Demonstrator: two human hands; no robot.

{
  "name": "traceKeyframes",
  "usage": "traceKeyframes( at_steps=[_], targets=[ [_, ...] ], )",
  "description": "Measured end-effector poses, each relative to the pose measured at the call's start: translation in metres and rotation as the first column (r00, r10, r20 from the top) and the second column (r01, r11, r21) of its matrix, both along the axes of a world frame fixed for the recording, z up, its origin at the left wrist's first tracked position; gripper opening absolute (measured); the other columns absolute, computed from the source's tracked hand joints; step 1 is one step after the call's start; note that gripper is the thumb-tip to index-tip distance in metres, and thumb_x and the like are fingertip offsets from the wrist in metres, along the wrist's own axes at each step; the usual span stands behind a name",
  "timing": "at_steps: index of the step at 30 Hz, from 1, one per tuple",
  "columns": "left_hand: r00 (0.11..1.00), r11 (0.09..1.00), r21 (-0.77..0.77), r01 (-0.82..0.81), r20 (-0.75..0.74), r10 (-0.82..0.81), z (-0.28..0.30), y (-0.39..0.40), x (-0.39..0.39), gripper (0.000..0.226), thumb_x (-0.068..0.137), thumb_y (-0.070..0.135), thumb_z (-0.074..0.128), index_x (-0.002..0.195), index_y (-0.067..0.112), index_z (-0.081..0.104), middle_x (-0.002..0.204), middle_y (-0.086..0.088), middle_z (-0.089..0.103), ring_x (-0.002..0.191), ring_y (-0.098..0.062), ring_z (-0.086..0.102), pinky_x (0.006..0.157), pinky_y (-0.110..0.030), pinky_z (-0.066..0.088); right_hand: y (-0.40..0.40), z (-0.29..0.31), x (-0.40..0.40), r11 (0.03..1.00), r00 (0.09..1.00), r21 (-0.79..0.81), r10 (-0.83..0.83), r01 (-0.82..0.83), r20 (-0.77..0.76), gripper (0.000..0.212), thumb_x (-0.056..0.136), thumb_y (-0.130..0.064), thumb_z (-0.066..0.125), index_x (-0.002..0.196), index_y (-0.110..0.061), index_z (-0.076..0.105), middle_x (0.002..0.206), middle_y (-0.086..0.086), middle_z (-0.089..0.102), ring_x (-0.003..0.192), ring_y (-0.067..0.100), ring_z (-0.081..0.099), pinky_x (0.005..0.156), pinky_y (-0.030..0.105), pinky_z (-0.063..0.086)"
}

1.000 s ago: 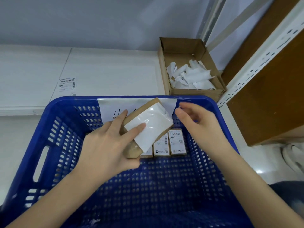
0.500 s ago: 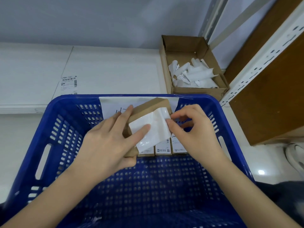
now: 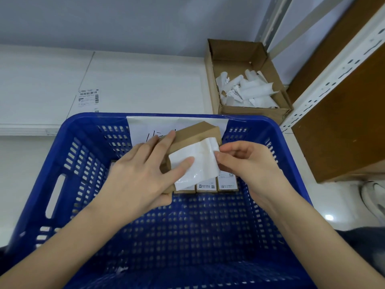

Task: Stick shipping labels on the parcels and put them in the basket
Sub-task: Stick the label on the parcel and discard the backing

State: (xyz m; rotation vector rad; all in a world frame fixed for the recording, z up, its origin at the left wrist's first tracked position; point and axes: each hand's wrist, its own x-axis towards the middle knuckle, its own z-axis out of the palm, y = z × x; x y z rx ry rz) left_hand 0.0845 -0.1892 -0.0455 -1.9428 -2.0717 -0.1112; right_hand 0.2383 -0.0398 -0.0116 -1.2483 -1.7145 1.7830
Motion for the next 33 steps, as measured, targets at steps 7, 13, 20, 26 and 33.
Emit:
traceKeyframes(
  at_steps=[7,13,20,26,33],
  targets=[
    [0.985,0.998,-0.033,-0.053,0.162,0.057,-0.004,0.001,-0.006,0.092,0.036,0.041,0.084,0.12,0.032,0.05,0.124,-0.02,0.061,0.084,-0.033,0.067,0.056,-0.035,0.053,-0.007,0.011,0.003,0.99,0.996,0.127,0.066,-0.057,-0.064,0.016,0.08,-0.006,0.072,0.094,-0.011,0.069,0.088,0.009,0.07,0.081,0.017,0.067,0.072,0.02,0.056],
    [0.977,0.998,-0.011,-0.07,0.203,0.07,0.0,0.002,-0.01,0.087,0.045,0.045,0.079,0.126,0.037,0.049,0.128,-0.018,0.059,0.084,-0.032,0.067,0.057,-0.032,0.05,0.007,0.014,0.004,0.969,0.999,0.247,0.005,0.003,-0.034,0.032,0.081,-0.006,0.071,0.111,-0.015,0.063,0.083,0.001,0.064,0.075,0.004,0.064,0.071,0.014,0.052],
    [0.977,0.995,0.013,-0.094,0.193,0.09,0.007,0.0,-0.009,0.087,0.048,0.048,0.077,0.129,0.04,0.048,0.127,-0.016,0.06,0.082,-0.031,0.068,0.054,-0.03,0.048,0.024,0.021,0.007,0.973,0.956,-0.214,0.02,-0.085,-0.291,0.033,0.075,-0.022,0.066,0.104,-0.007,0.069,0.099,0.009,0.071,0.088,0.02,0.067,0.079,0.026,0.055],
    [0.985,0.996,0.059,-0.068,0.162,0.058,0.008,-0.002,-0.012,0.069,0.061,0.048,0.062,0.129,0.04,0.048,0.131,-0.016,0.058,0.084,-0.032,0.066,0.057,-0.029,0.048,0.025,0.018,0.008,0.926,0.968,-0.345,0.071,-0.153,-0.241,0.028,0.087,-0.021,0.059,0.106,-0.004,0.069,0.1,0.01,0.07,0.089,0.02,0.061,0.075,0.023,0.057],
    [0.986,0.998,0.04,-0.051,0.16,0.044,0.004,-0.001,-0.009,0.068,0.059,0.047,0.059,0.127,0.04,0.049,0.128,-0.016,0.06,0.083,-0.03,0.067,0.057,-0.028,0.047,0.03,0.019,0.009,0.967,0.966,-0.256,-0.047,-0.02,-0.256,0.027,0.073,-0.004,0.068,0.1,-0.007,0.069,0.094,0.009,0.074,0.084,0.016,0.071,0.071,0.024,0.058]
  ],
)
